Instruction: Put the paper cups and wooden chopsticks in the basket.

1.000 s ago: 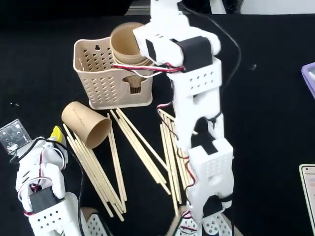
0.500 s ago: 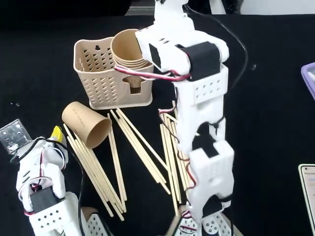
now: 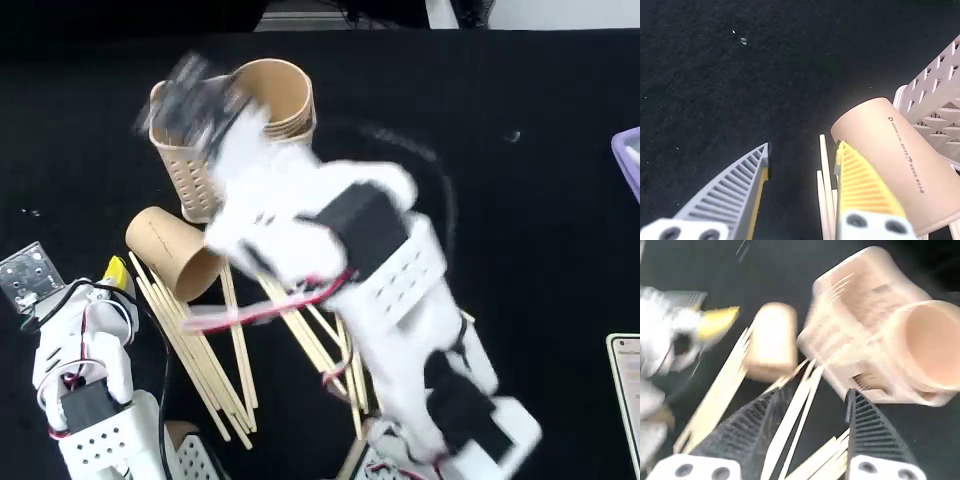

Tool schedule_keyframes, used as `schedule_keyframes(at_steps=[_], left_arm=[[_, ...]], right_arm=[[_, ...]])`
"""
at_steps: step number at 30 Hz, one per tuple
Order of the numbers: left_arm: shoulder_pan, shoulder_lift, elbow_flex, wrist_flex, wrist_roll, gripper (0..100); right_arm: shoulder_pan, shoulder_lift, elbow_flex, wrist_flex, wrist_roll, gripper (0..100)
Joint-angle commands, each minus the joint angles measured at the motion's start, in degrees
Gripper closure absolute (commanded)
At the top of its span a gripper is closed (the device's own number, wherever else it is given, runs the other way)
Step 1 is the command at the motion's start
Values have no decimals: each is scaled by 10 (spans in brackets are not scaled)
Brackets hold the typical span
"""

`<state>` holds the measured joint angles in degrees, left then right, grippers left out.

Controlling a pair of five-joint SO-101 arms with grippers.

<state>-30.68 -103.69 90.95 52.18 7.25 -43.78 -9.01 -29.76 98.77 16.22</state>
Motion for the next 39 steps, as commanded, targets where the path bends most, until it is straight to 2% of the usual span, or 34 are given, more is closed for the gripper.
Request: schedule_keyframes(at_steps=[1, 7, 13, 18, 31, 39], left_arm=[[0, -6, -4, -7, 4, 784], [0, -6, -4, -7, 4, 784], [0, -6, -4, -7, 4, 784], [0, -6, -4, -7, 5, 784], [0, -6, -5, -7, 5, 784], [0, -6, -5, -7, 5, 784]], right_arm=[[-33, -130, 291, -127, 87, 796], [-47, -254, 607, -364, 146, 796], [-63, -250, 726, -495, 180, 794], [-64, -212, 749, -580, 215, 794], [-95, -93, 745, -724, 215, 797], [-75, -37, 712, -756, 216, 797]])
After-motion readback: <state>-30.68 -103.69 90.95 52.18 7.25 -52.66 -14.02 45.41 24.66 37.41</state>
